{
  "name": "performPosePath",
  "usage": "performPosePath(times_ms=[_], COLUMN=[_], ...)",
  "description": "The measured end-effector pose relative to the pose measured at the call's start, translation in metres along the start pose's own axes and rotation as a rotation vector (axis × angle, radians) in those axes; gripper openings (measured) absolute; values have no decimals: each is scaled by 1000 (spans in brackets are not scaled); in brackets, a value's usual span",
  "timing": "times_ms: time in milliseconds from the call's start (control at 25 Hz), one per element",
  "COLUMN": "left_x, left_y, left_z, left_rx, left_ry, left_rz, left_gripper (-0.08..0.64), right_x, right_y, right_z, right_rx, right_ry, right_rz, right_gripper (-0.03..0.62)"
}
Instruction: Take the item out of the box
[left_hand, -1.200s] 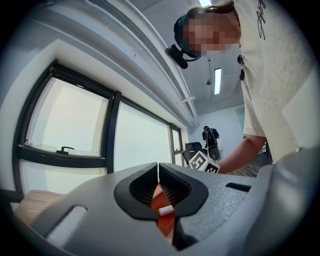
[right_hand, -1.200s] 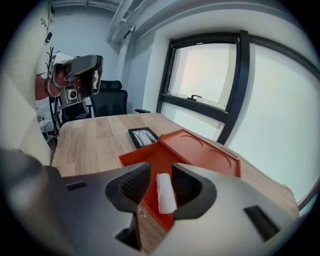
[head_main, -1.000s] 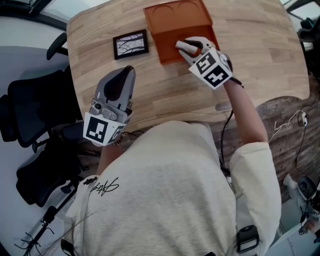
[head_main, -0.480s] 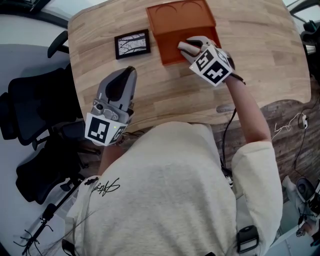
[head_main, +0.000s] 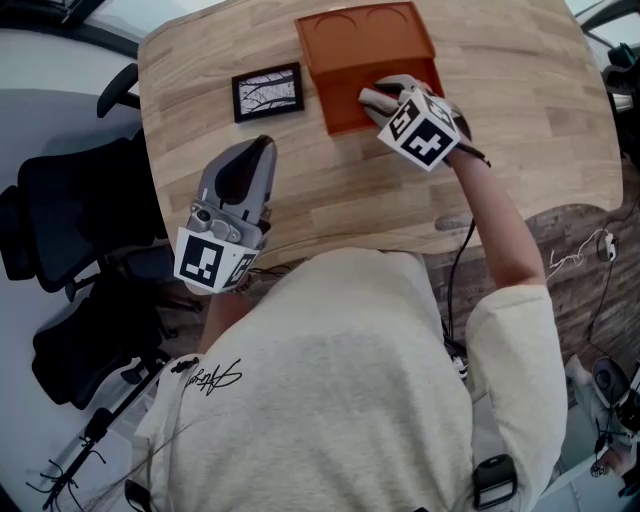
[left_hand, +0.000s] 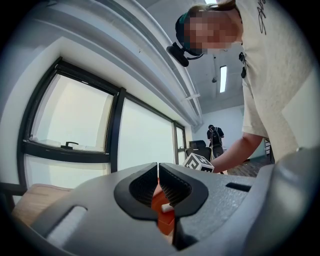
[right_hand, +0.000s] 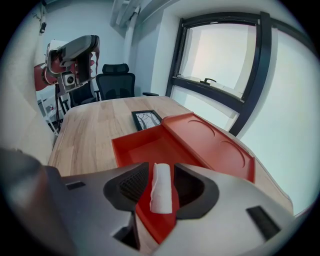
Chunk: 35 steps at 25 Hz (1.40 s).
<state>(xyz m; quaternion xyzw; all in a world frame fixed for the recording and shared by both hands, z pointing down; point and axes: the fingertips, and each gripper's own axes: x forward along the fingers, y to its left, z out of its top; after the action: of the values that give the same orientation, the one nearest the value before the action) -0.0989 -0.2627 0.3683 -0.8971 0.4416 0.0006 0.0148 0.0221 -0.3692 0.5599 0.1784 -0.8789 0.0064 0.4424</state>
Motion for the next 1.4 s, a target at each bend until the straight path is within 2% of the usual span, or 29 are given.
performPosePath(times_ms=[320, 600, 1400], left_x=[-1, -5, -4], left_y=[0, 1, 2], left_z=[0, -1, 0], left_rx=[0, 0, 0], left_ry=[3, 5, 1], left_rz=[-3, 8, 6], left_gripper=[11, 11, 11], right_x=[7, 17, 32], right_y=[-2, 4, 8], right_z=[-6, -13, -17], right_rx=[-19, -20, -26], right_ry=[45, 93, 204], right_rz=[5, 48, 96], right_gripper=[137, 137, 137])
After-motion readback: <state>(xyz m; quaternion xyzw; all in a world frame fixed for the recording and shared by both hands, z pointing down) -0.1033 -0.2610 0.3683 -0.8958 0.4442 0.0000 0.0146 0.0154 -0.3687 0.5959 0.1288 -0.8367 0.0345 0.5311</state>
